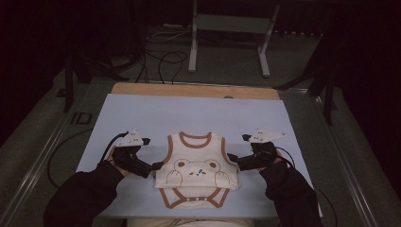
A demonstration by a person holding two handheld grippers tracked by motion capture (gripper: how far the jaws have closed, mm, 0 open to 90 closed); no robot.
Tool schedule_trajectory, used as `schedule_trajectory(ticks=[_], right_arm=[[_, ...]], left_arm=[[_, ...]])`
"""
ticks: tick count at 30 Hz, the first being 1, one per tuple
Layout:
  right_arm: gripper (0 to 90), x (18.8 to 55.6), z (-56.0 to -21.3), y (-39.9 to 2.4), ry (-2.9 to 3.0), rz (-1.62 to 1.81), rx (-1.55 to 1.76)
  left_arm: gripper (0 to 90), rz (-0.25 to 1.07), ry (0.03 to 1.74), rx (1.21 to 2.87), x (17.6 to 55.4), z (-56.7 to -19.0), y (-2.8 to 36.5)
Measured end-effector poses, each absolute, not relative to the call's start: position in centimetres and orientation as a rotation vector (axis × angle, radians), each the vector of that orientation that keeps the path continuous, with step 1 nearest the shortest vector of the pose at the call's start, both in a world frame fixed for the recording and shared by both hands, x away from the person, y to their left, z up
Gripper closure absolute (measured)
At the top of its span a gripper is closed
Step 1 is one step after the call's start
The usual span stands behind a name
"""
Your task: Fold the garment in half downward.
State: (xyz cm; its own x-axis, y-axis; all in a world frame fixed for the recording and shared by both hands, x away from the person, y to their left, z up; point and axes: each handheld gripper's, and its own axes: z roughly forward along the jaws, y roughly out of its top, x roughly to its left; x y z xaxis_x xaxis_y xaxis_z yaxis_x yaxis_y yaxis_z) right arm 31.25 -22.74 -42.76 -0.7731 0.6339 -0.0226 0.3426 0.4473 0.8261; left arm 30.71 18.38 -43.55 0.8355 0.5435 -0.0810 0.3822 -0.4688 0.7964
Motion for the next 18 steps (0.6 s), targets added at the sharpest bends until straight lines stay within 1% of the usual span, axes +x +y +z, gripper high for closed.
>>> schedule_trajectory(ticks=[5,7,13,18], right_arm=[[10.3,32.2,-42.5,-22.3,2.373,1.248,0.828],[13.0,32.7,-42.5,-22.2,2.377,1.278,0.821],[12.6,33.9,-42.7,-21.6,2.392,1.283,0.817],[10.2,34.9,-43.3,-21.0,2.429,1.302,0.800]], left_arm=[[0.2,0.220,0.666,2.112,31.8,-43.3,18.2],[0.2,0.214,0.664,2.111,32.3,-43.3,18.1],[0.1,0.215,0.664,2.121,33.6,-43.7,17.3],[0.1,0.210,0.652,2.136,34.6,-44.2,16.4]])
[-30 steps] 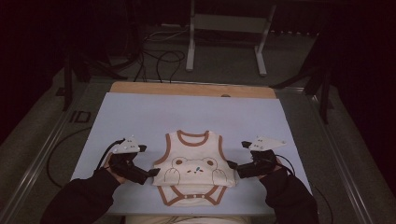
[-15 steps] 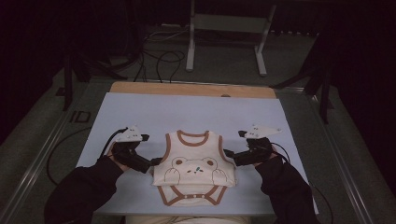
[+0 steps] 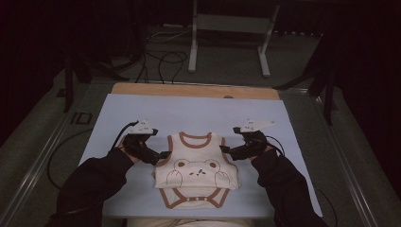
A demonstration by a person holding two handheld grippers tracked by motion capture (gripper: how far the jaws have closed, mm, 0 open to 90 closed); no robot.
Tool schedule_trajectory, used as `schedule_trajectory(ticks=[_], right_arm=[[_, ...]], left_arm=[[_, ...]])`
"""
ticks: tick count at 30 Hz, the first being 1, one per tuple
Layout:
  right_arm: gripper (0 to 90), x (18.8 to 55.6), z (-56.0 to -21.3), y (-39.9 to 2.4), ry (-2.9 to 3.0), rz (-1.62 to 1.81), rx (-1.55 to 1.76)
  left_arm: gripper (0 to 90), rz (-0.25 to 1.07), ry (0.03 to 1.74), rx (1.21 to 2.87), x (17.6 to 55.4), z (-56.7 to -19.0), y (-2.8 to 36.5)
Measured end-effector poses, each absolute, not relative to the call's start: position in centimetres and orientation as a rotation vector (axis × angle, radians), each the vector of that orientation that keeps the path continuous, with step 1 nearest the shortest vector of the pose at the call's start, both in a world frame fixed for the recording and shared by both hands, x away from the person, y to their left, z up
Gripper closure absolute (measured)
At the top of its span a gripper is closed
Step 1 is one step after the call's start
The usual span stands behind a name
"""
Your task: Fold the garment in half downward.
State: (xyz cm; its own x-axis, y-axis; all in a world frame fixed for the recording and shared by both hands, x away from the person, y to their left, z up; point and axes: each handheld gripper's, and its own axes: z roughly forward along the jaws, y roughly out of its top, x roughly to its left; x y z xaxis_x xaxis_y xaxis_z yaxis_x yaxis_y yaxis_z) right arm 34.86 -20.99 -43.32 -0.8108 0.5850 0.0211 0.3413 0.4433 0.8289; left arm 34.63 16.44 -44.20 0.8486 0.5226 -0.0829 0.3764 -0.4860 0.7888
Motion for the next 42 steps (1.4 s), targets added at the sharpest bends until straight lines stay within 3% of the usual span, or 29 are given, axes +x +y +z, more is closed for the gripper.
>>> schedule_trajectory(ticks=[13,34,39,42], right_arm=[[10.1,38.2,-46.6,-20.2,2.492,1.206,0.870],[12.9,42.3,-50.3,-19.7,2.571,1.135,0.934],[12.6,42.7,-50.7,-19.3,2.589,1.053,0.940],[13.0,43.2,-51.1,-19.3,2.607,1.052,0.968]], left_arm=[[0.9,0.196,0.616,2.101,37.5,-46.5,15.6],[0.5,0.138,0.655,2.237,40.7,-49.2,13.9],[4.6,0.147,0.681,2.251,41.6,-49.8,14.1],[12.3,0.142,0.703,2.261,42.0,-50.3,14.3]])
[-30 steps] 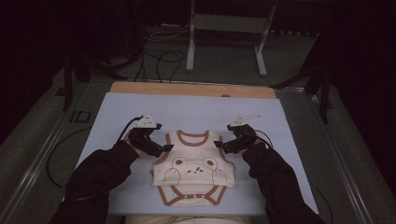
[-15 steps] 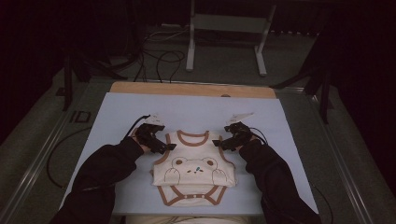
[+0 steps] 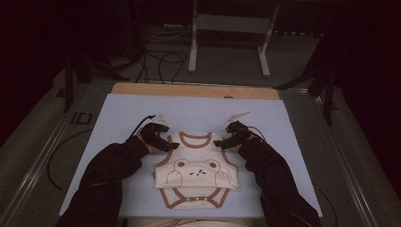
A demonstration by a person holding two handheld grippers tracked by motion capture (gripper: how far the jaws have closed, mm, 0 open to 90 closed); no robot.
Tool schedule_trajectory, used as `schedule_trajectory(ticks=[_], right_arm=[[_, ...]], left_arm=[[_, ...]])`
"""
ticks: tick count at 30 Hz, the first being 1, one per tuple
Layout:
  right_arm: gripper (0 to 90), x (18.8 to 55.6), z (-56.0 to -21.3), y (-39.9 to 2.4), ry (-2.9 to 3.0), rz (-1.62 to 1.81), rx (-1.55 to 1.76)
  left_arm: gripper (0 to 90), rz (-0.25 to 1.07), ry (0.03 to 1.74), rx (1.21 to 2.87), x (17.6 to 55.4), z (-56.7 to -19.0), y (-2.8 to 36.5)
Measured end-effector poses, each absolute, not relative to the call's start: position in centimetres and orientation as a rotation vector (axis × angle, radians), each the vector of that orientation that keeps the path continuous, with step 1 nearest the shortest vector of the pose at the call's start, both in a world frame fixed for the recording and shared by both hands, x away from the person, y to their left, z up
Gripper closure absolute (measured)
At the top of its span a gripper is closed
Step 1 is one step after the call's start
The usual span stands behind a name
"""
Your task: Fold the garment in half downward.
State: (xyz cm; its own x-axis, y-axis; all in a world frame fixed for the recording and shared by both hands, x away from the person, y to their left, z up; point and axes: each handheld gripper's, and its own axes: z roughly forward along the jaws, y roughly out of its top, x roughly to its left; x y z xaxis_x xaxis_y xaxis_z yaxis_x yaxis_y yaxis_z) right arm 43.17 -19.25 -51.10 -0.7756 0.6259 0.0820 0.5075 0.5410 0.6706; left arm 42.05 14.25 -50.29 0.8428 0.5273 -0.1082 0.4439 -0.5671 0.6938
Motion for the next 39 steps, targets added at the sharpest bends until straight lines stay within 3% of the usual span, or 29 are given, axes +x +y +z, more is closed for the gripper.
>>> schedule_trajectory(ticks=[5,8,12,18,35,39], right_arm=[[17.1,43.6,-51.5,-19.2,2.617,1.033,0.986],[25.0,43.8,-51.8,-19.2,2.627,1.031,0.986],[38.9,44.0,-51.9,-19.3,2.619,1.020,0.964],[50.4,43.9,-51.6,-19.0,2.653,0.983,0.926],[75.9,43.4,-51.2,-18.5,2.694,0.930,0.891],[78.5,43.3,-51.2,-18.3,2.702,0.918,0.891]], left_arm=[[17.0,0.142,0.731,2.261,42.5,-50.9,14.5],[20.5,0.148,0.738,2.271,42.6,-51.2,14.6],[35.8,0.160,0.744,2.275,42.8,-51.4,14.7],[49.4,0.150,0.759,2.286,43.0,-51.7,14.7],[72.3,0.120,0.807,2.327,43.3,-51.5,13.7],[75.8,0.118,0.819,2.331,43.3,-51.4,13.6]])
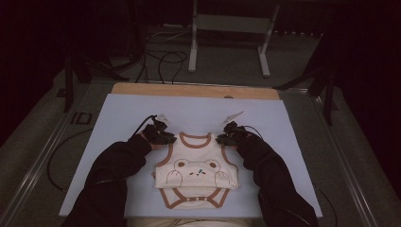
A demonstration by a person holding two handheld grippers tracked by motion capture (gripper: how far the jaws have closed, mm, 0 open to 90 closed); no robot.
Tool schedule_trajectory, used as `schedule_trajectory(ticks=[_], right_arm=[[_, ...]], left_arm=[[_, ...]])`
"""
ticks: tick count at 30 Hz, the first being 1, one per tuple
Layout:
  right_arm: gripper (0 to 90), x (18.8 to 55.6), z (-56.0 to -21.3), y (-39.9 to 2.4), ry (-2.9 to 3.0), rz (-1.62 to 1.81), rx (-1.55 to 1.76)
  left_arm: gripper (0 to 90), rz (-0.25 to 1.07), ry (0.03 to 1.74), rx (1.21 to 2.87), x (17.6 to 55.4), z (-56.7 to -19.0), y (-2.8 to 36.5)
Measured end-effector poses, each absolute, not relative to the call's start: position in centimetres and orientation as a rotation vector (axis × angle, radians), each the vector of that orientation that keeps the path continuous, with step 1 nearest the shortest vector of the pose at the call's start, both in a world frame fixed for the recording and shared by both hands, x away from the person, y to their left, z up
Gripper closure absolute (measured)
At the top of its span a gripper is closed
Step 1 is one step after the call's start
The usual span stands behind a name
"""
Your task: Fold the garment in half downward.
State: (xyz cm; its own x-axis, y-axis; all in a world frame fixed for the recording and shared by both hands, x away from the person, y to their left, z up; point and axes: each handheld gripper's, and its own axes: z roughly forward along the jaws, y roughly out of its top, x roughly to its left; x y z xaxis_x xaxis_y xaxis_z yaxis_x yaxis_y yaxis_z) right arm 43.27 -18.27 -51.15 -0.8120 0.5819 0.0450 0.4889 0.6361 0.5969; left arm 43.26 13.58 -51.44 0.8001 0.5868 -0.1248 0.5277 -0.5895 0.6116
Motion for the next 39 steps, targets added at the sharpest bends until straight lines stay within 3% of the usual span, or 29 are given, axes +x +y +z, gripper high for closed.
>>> schedule_trajectory(ticks=[12,39], right_arm=[[82.2,43.1,-51.0,-18.0,2.699,0.899,0.884],[82.4,43.0,-47.3,-18.6,2.603,1.007,0.870]], left_arm=[[87.3,0.097,0.818,2.356,43.1,-51.2,13.0],[88.0,0.197,0.773,2.259,42.7,-47.1,14.2]])
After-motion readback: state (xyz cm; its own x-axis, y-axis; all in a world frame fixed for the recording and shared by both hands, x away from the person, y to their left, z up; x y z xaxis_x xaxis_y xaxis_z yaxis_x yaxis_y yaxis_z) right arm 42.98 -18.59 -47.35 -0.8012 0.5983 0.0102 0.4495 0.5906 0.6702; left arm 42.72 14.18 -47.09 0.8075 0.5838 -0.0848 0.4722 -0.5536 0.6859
